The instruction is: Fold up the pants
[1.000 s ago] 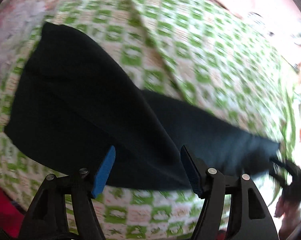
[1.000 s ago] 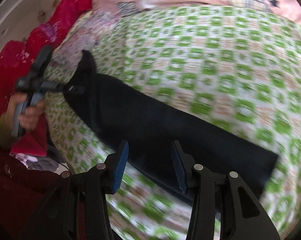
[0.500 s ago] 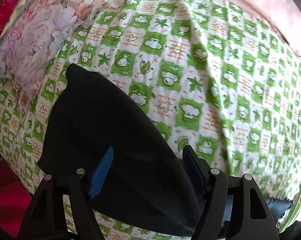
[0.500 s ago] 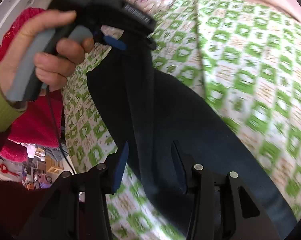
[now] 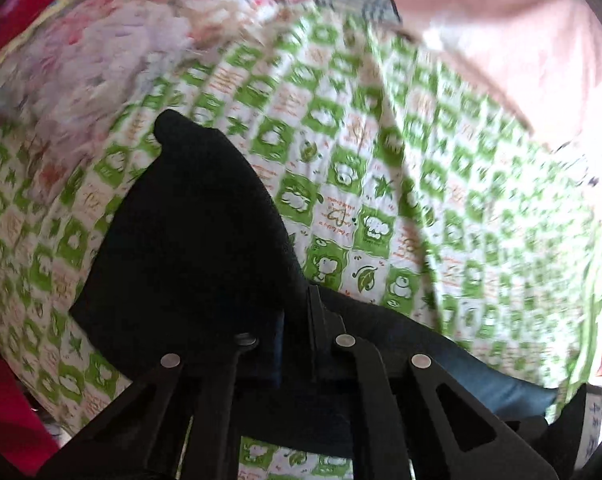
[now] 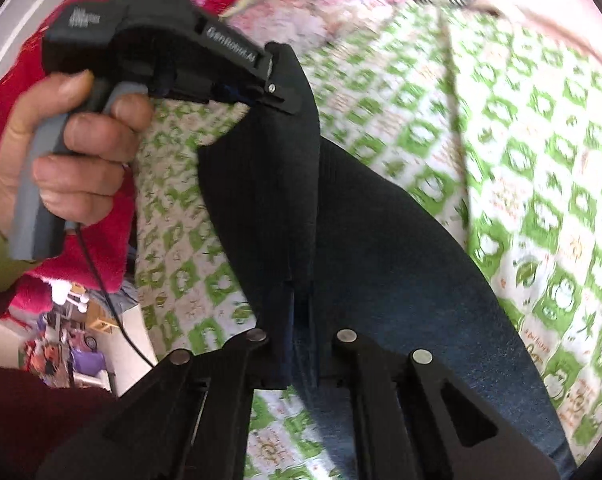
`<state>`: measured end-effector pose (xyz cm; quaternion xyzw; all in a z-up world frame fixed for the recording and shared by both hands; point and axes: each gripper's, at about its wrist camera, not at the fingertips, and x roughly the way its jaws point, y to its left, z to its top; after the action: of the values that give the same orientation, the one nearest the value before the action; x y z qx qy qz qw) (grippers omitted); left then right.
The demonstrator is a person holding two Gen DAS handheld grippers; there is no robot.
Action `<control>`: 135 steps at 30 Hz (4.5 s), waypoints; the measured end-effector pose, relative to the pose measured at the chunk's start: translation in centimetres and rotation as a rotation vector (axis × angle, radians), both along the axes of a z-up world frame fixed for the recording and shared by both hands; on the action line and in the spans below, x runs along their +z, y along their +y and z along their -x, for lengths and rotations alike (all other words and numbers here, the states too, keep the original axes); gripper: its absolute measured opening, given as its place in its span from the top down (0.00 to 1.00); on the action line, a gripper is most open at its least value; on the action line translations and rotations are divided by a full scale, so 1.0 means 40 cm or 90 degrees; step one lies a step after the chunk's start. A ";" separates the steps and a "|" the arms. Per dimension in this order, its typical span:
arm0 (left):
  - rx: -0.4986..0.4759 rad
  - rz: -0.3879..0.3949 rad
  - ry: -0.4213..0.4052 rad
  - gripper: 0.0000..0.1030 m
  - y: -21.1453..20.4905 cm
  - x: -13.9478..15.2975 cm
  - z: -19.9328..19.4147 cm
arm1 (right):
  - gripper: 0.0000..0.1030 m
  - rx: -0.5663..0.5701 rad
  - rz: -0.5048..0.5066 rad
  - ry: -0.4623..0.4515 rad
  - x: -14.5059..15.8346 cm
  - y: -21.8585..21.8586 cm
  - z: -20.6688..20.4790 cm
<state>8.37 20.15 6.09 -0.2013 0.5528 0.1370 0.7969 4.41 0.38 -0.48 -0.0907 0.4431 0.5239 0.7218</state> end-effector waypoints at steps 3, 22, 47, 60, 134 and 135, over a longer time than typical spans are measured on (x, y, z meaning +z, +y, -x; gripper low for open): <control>0.043 0.072 -0.082 0.93 0.039 0.027 0.113 | 0.94 0.020 0.011 -0.039 0.020 0.010 0.038; 0.168 0.201 -0.132 0.94 0.144 -0.155 0.349 | 0.94 0.080 0.122 -0.084 -0.037 0.095 0.110; 0.166 0.160 -0.056 0.47 0.192 -0.150 0.397 | 0.85 0.032 0.094 0.019 -0.028 0.088 0.041; 0.209 0.138 -0.001 0.36 0.288 -0.145 0.339 | 0.84 -0.179 0.003 0.127 0.008 0.055 -0.224; -0.114 -0.036 -0.129 0.49 0.163 0.053 0.141 | 0.62 -0.429 0.106 -0.002 0.032 -0.235 -0.117; -0.135 -0.031 -0.128 0.48 0.131 0.053 0.122 | 0.62 -0.441 0.104 0.003 0.031 -0.256 -0.107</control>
<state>3.49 25.40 8.19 -0.1351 0.4847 0.0440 0.8631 8.69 -9.87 0.77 0.0089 0.4897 0.2109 0.8460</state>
